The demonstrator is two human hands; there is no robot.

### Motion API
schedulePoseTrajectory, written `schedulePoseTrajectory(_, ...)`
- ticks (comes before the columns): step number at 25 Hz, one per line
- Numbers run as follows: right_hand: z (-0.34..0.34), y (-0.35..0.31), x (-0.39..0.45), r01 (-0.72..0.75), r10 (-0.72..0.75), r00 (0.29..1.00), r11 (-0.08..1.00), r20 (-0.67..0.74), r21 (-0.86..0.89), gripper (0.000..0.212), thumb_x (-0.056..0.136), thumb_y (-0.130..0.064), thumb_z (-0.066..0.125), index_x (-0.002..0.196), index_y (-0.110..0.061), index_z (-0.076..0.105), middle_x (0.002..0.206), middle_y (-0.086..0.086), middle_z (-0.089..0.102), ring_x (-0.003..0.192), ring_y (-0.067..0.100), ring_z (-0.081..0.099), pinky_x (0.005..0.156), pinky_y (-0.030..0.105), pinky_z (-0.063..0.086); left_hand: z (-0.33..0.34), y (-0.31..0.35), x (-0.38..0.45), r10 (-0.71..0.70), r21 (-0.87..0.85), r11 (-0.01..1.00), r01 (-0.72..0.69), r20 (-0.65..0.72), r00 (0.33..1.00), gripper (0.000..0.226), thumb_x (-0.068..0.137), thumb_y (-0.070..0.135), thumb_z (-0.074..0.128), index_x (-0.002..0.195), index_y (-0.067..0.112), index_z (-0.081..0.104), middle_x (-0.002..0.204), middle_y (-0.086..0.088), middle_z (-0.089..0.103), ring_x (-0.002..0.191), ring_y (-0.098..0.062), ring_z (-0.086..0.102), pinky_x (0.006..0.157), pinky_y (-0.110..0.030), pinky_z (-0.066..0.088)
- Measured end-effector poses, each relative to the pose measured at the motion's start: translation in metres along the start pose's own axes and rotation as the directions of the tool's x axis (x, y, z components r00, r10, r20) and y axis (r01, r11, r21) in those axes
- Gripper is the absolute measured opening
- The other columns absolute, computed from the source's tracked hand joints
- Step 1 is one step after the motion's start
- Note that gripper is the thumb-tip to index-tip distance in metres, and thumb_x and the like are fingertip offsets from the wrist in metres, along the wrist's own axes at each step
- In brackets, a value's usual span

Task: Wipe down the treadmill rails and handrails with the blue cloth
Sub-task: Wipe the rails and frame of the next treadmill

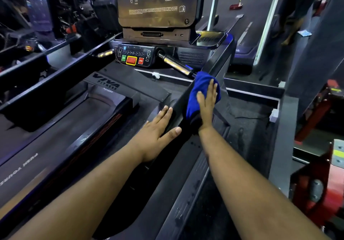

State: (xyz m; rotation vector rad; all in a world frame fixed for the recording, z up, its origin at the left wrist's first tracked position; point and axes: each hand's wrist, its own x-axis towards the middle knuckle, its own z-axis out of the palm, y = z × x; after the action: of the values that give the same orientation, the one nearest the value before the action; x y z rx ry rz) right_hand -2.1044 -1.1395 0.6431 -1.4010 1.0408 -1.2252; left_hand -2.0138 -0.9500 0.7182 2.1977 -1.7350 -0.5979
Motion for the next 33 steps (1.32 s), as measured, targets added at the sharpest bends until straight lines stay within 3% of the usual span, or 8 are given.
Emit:
schedulePoseTrajectory(4, 0.004, 0.014, -0.057, -0.095, 0.101, 0.994, 0.983, -0.033, 0.154, 0.068, 0.091, -0.034, 0.042, 0.153, -0.016, 0.020, 0.165, 0.006, 0.012, 0.149, 0.010, 0.011, 0.125, 0.043, 0.009, 0.001, -0.001, 0.000, 0.014, -0.023, 1.000, -0.014, -0.019, 1.000, 0.094, 0.078, 0.083, 0.019, 0.158, 0.036, 0.002, 0.164, 0.018, -0.006, 0.147, 0.007, -0.006, 0.124, -0.037, 0.000)
schedulePoseTrajectory(7, 0.021, -0.007, -0.193, -0.089, 0.065, 0.994, 0.942, 0.082, 0.323, 0.066, 0.093, -0.048, 0.042, 0.150, -0.038, 0.009, 0.165, -0.016, 0.000, 0.151, 0.001, -0.004, 0.124, 0.030, 0.001, 0.002, -0.003, 0.001, 0.022, -0.095, 0.995, -0.025, -0.036, 0.999, 0.093, 0.080, 0.081, 0.018, 0.158, 0.033, 0.001, 0.164, 0.017, -0.006, 0.147, 0.007, -0.008, 0.126, -0.040, 0.001)
schedulePoseTrajectory(13, 0.003, -0.039, -0.043, 0.018, -0.001, 0.998, 0.968, 0.066, -0.250, 0.070, 0.095, -0.033, 0.057, 0.154, -0.012, 0.025, 0.164, 0.018, 0.010, 0.152, 0.035, 0.008, 0.122, 0.039, 0.004, 0.000, -0.005, -0.033, 0.020, -0.116, 0.993, -0.033, -0.115, 0.993, 0.089, 0.084, 0.078, 0.016, 0.158, 0.031, 0.002, 0.165, 0.016, -0.003, 0.149, 0.004, -0.004, 0.126, -0.043, 0.003)
schedulePoseTrajectory(16, 0.012, -0.057, -0.076, 0.029, 0.013, 0.995, 0.911, 0.098, -0.411, 0.059, 0.095, -0.032, 0.047, 0.151, -0.015, 0.037, 0.165, 0.010, 0.014, 0.152, 0.035, 0.005, 0.122, 0.044, 0.006, 0.003, -0.019, -0.069, 0.005, -0.124, 0.992, -0.015, -0.084, 0.996, 0.094, 0.080, 0.081, 0.015, 0.157, 0.032, -0.003, 0.163, 0.020, -0.008, 0.148, 0.005, -0.006, 0.125, -0.043, 0.000)
schedulePoseTrajectory(22, 0.011, -0.057, -0.199, 0.503, -0.280, 0.837, 0.732, 0.470, -0.460, 0.068, 0.080, -0.059, 0.032, 0.136, -0.031, 0.058, 0.152, -0.006, 0.043, 0.149, 0.022, 0.019, 0.117, 0.060, 0.016, 0.006, -0.054, -0.144, -0.019, -0.308, 0.951, -0.030, -0.154, 0.988, 0.099, 0.078, 0.080, 0.025, 0.156, 0.027, -0.008, 0.158, 0.022, -0.007, 0.149, 0.002, -0.005, 0.126, -0.043, 0.003)
schedulePoseTrajectory(27, 0.033, -0.080, -0.170, 0.213, -0.067, 0.964, 0.771, 0.256, -0.601, 0.057, 0.082, -0.051, 0.051, 0.131, -0.023, 0.062, 0.156, 0.003, 0.037, 0.150, 0.026, 0.015, 0.119, 0.054, 0.019, 0.013, -0.062, -0.185, -0.019, -0.237, 0.971, -0.021, -0.167, 0.986, 0.105, 0.074, 0.089, 0.015, 0.156, 0.030, -0.011, 0.164, 0.016, -0.012, 0.145, 0.004, -0.006, 0.123, -0.039, -0.006)
schedulePoseTrajectory(31, 0.042, -0.092, -0.303, 0.361, -0.213, 0.919, 0.791, 0.330, -0.494, 0.050, 0.082, -0.049, 0.046, 0.125, -0.031, 0.064, 0.144, -0.011, 0.050, 0.145, 0.013, 0.024, 0.113, 0.055, 0.020, 0.012, -0.076, -0.198, -0.008, -0.428, 0.898, -0.097, -0.237, 0.972, 0.131, 0.058, 0.104, 0.015, 0.157, 0.020, -0.009, 0.157, 0.021, -0.010, 0.145, 0.003, -0.005, 0.124, -0.036, 0.001)
schedulePoseTrajectory(33, 0.044, -0.080, -0.354, 0.441, -0.331, 0.890, 0.801, 0.314, -0.404, 0.049, 0.083, -0.047, 0.047, 0.127, -0.033, 0.062, 0.143, -0.011, 0.052, 0.145, 0.012, 0.026, 0.113, 0.052, 0.021, 0.008, -0.080, -0.202, -0.039, -0.579, 0.803, -0.139, -0.284, 0.958, 0.136, 0.056, 0.104, 0.023, 0.157, 0.017, -0.004, 0.159, 0.015, -0.002, 0.145, 0.003, 0.001, 0.118, -0.013, 0.010)
